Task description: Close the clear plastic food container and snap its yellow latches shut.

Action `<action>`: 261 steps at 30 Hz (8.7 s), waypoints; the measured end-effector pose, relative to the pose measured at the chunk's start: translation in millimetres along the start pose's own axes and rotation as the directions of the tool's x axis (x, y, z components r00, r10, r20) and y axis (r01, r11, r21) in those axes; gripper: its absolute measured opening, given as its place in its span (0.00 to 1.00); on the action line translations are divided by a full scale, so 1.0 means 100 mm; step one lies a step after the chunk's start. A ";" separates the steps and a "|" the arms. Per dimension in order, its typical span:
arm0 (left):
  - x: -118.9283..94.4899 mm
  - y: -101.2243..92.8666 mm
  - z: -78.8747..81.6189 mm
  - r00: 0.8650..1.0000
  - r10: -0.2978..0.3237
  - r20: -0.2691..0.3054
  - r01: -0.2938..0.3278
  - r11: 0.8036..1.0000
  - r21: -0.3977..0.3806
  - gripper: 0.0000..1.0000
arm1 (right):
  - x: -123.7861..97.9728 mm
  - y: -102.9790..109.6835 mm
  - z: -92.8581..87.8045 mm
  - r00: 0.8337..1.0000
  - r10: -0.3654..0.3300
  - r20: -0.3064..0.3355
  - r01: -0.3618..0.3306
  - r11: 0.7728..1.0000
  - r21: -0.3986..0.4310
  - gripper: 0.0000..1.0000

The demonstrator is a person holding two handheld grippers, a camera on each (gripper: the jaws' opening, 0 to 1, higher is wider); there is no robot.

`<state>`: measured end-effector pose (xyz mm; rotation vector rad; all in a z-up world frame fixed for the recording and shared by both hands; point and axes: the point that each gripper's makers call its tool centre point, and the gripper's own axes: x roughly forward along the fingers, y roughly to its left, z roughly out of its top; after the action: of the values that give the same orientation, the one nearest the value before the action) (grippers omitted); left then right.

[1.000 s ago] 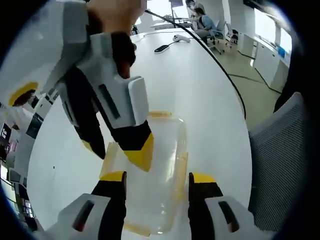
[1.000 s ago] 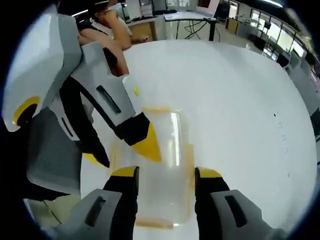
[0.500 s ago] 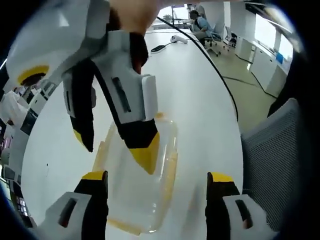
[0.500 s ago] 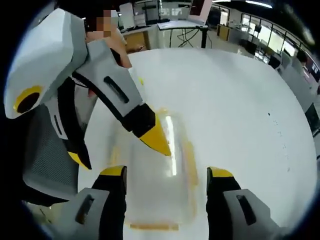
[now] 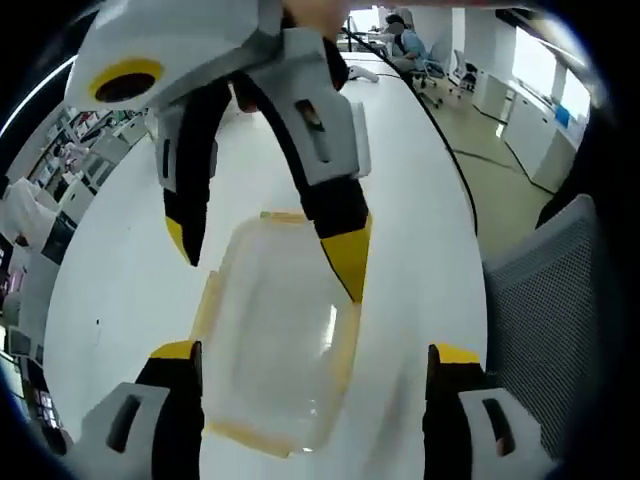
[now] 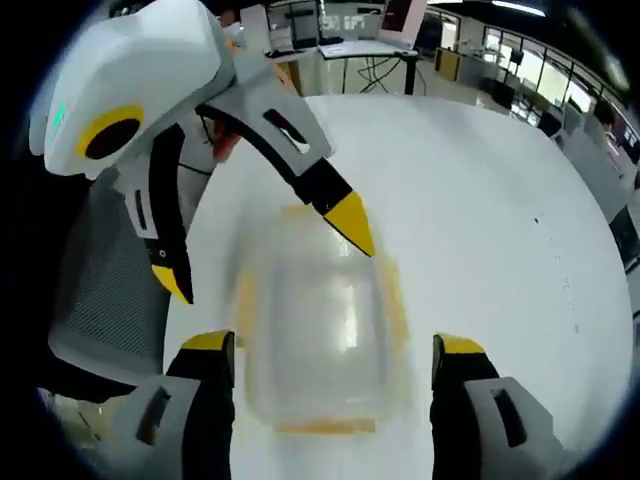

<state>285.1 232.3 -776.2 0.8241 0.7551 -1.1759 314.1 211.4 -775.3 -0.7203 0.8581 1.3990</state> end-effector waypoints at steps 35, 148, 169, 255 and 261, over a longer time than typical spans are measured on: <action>0.13 0.25 -0.30 0.989 -0.023 -0.144 0.034 0.997 0.072 0.98 | 0.09 0.05 -0.35 0.987 -0.073 -0.142 0.062 0.995 -0.079 0.92; -0.09 0.72 -1.12 0.980 0.001 -0.197 0.025 0.991 0.129 0.79 | 0.59 -0.17 0.32 0.969 -0.110 -0.219 0.100 0.993 -0.060 0.76; -0.03 1.00 -1.12 0.979 -0.003 -0.203 0.030 0.991 0.129 0.80 | 0.61 -0.42 0.37 0.966 -0.111 -0.234 0.102 0.994 -0.049 0.77; -0.19 1.42 -1.05 0.952 0.198 0.234 -0.151 0.968 -0.201 0.82 | 0.56 -0.83 0.55 0.918 -0.376 0.130 0.330 0.902 0.279 0.97; -0.27 1.46 -1.08 0.917 0.267 0.297 -0.164 0.929 -0.331 0.82 | 0.58 -0.75 0.60 0.883 -0.422 0.207 0.331 0.871 0.364 1.00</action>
<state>412.4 364.0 -785.1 0.4229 0.5233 -0.9383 392.9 289.0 -798.1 -0.3975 0.6511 0.9461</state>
